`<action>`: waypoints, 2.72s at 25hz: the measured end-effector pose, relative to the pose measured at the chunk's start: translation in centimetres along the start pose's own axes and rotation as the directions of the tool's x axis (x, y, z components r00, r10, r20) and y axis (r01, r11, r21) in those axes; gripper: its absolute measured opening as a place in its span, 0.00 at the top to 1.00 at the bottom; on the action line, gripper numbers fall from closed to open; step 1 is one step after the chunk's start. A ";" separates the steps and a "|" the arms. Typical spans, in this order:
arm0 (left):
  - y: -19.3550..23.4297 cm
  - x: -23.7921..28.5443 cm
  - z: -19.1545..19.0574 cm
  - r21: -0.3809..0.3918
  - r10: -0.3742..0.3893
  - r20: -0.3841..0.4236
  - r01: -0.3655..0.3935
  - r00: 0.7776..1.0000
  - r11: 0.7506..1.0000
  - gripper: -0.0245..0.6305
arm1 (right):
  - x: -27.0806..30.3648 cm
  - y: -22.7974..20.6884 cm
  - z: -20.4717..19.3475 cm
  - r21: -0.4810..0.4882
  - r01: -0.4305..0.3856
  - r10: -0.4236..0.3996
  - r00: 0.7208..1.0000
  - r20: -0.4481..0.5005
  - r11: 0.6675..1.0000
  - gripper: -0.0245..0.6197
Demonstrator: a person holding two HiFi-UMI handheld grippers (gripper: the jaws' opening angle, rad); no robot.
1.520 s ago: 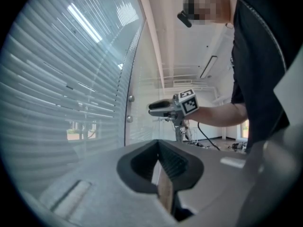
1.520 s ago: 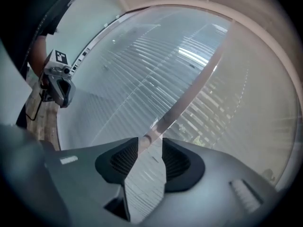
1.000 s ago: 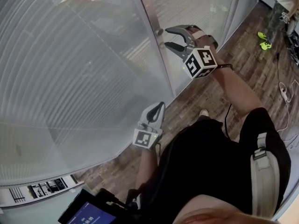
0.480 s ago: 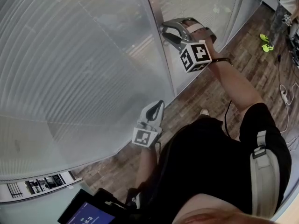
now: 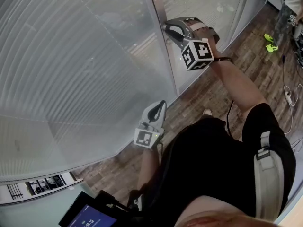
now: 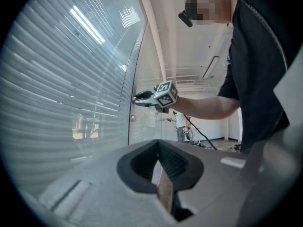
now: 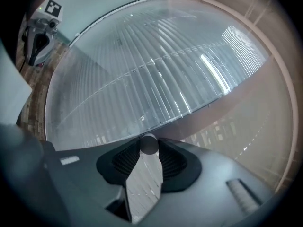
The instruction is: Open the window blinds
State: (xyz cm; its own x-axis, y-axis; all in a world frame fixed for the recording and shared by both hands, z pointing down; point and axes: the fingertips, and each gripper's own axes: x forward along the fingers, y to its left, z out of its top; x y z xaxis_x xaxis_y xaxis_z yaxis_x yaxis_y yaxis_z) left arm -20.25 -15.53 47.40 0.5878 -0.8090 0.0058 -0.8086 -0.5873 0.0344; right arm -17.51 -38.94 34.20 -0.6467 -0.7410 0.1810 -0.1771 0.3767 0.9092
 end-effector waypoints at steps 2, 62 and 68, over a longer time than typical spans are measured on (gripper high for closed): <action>0.0 0.1 0.0 -0.004 0.000 0.001 0.000 1.000 1.000 0.96 | 0.1 -0.2 -0.1 0.088 -0.014 0.014 1.000 0.009 0.996 0.76; 0.2 -0.5 -0.2 -0.003 0.005 -0.001 -0.005 1.000 1.000 0.96 | -0.1 0.1 0.2 0.007 -0.009 0.009 1.000 0.019 1.000 0.65; 0.5 -0.8 -0.3 -0.018 0.006 0.004 -0.006 1.000 1.000 0.96 | 0.4 0.5 -0.4 -0.207 0.014 -0.019 1.000 -0.021 0.978 0.65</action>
State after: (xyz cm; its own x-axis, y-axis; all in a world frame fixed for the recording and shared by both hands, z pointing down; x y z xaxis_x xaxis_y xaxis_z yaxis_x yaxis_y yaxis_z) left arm -21.06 -15.19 47.73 0.5828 -0.8126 0.0018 -0.8116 -0.5819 0.0524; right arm -17.53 -39.25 34.89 -0.6271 -0.7598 0.1714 -0.0291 0.2428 0.9696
